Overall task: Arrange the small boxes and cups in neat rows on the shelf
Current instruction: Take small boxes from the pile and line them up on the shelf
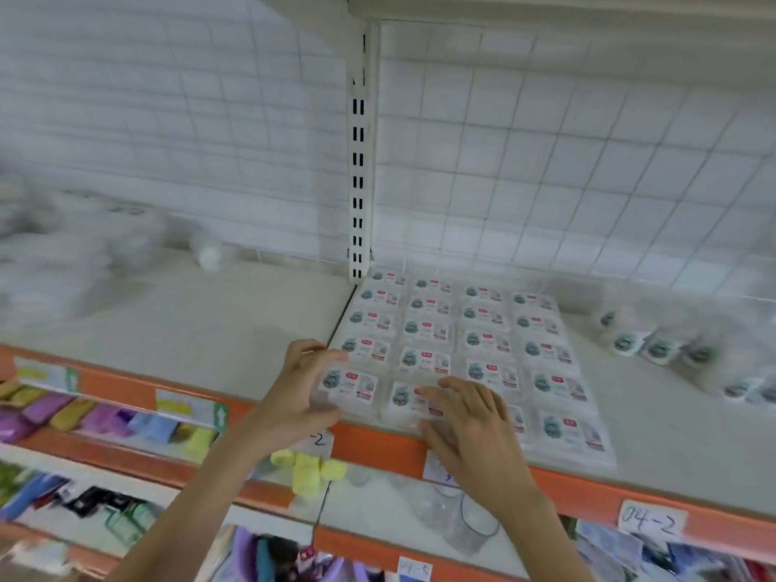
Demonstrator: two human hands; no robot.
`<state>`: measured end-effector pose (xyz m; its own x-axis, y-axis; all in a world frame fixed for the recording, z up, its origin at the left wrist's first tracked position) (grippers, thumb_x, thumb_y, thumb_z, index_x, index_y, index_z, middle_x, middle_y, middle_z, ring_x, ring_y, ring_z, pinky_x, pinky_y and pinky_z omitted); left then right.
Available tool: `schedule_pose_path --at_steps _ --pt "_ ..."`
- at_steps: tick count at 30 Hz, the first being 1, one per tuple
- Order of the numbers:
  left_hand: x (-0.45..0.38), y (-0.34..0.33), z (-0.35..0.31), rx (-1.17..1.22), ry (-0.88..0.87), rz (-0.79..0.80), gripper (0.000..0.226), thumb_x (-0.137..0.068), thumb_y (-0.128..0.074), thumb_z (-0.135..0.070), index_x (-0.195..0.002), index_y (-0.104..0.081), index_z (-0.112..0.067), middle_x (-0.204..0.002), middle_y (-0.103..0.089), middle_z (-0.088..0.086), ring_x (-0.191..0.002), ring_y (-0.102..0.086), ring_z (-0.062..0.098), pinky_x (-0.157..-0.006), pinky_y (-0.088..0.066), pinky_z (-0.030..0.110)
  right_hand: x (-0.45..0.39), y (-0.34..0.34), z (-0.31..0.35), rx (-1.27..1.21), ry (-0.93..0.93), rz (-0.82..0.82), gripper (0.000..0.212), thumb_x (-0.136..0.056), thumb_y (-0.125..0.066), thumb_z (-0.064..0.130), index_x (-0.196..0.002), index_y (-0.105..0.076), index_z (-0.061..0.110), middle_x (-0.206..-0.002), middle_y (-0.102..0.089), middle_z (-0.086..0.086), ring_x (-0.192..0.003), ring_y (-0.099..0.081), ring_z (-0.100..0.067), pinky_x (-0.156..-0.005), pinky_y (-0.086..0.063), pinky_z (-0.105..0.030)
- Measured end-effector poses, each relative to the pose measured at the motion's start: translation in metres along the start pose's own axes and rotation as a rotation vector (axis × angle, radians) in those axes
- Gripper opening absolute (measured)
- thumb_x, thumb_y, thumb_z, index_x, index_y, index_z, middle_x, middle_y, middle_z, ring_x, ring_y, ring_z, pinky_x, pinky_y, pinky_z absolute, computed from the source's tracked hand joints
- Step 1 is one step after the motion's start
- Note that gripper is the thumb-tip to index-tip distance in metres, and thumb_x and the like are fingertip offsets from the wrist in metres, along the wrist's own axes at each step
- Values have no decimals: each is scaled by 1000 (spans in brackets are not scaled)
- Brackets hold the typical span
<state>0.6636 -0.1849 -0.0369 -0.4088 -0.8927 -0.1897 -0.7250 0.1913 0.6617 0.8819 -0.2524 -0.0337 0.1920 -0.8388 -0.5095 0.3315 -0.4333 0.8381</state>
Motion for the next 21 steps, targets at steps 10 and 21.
schedule_pose_path --at_steps 10,21 --pt "-4 1 0 -8 -16 5 47 -61 -67 -28 -100 -45 -44 -117 -29 -18 -110 -30 -20 -91 -25 -2 0 0 0 -1 0 -89 29 -82 -48 40 -100 -62 22 -105 -60 2 -104 -46 -13 -91 -36 -26" --pt "-9 0 8 22 -42 35 48 -70 -77 -16 -102 -48 -36 -121 -34 -6 -110 -30 -18 -94 -27 5 -1 -4 4 59 -47 18 29 -84 -45 46 -100 -54 23 -110 -57 3 -103 -51 -17 -86 -46 -33"
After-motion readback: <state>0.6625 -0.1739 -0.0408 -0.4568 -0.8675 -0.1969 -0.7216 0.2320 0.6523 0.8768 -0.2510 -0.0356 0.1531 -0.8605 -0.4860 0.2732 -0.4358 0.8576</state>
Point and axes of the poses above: each hand's wrist, its own x-axis away from the middle knuckle, its own y-axis out of the back of the hand, z = x × y, the point moved 5 cm from there along -x, towards the middle knuckle
